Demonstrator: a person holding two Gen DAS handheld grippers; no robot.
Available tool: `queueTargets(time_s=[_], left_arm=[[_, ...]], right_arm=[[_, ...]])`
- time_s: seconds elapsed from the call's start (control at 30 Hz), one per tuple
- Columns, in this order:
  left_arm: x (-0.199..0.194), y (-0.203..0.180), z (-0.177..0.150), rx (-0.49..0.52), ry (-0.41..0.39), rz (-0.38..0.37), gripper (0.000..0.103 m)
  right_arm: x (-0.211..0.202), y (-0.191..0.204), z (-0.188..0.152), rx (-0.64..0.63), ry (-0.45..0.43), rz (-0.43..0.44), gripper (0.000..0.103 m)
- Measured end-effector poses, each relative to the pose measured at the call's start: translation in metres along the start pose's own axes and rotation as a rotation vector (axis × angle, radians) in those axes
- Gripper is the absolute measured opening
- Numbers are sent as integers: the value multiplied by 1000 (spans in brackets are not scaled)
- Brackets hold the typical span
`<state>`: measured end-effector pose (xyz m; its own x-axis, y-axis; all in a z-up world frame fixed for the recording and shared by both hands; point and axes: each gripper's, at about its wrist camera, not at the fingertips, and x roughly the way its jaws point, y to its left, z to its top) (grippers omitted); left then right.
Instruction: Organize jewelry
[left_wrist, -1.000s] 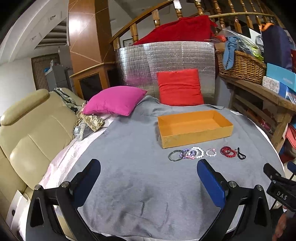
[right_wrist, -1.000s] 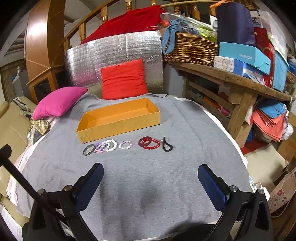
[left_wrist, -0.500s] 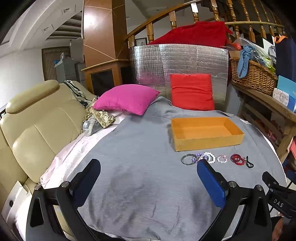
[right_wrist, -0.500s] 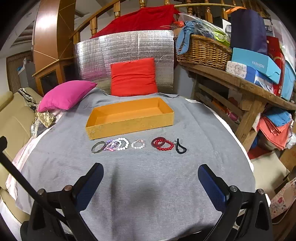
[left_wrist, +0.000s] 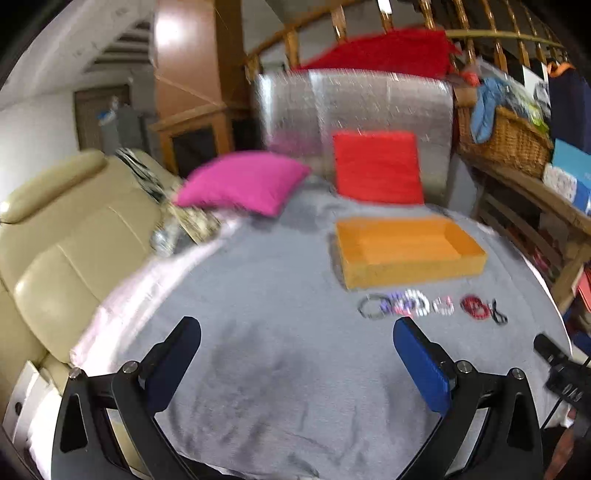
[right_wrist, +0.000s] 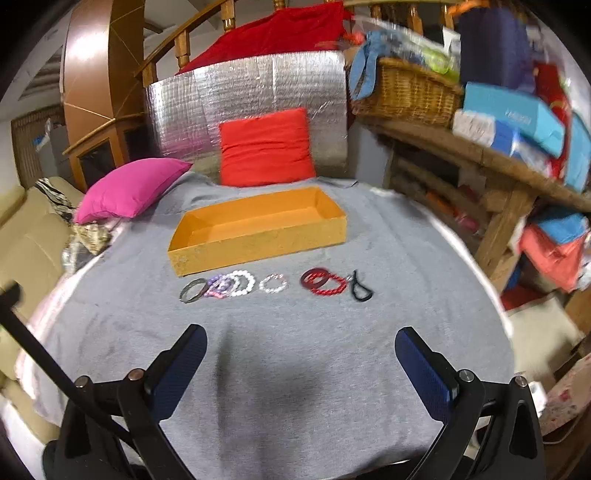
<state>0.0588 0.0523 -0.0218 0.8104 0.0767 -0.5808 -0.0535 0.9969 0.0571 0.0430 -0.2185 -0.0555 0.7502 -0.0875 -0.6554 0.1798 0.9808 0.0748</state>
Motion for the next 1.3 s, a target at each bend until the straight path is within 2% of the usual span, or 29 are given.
queueTargets(time_s=[0.13,0.3,0.4,0.53,0.7,0.8,0.9,1.0,1.07,1.13,1.2,1.3], left_arm=[[57,-6,-6,13,113,-74,103],[112,-12,-9,-14,171,-100,103],[139,-15,-8,-26,174,-108,103],[177,-19,-5,-45,183,-103,103],[211,-22,-6,-61,205,-134,103],[233,-25,-7,-67,255,-146,103],[243,-35,-1,-31,248,-143,102],[253,-48,3,-3,254,-194,98],[262,-61,1,33,288,-224,88],[267,-71,-1,42,319,-271,82],[266,-80,-4,64,329,-299,82],[265,-91,-7,99,339,-320,82]], right_arm=[[29,-41,4,52,53,60,103],[80,-90,10,151,142,157,102],[111,-96,14,174,180,187,87],[157,-85,26,167,219,230,65],[211,-88,37,255,272,241,51],[237,-99,39,348,304,254,49],[255,-108,42,446,330,287,49],[261,-109,48,468,328,299,49],[267,-109,52,490,338,317,49],[271,-110,54,503,341,302,49],[277,-113,55,518,353,295,49],[284,-113,55,527,379,289,41]])
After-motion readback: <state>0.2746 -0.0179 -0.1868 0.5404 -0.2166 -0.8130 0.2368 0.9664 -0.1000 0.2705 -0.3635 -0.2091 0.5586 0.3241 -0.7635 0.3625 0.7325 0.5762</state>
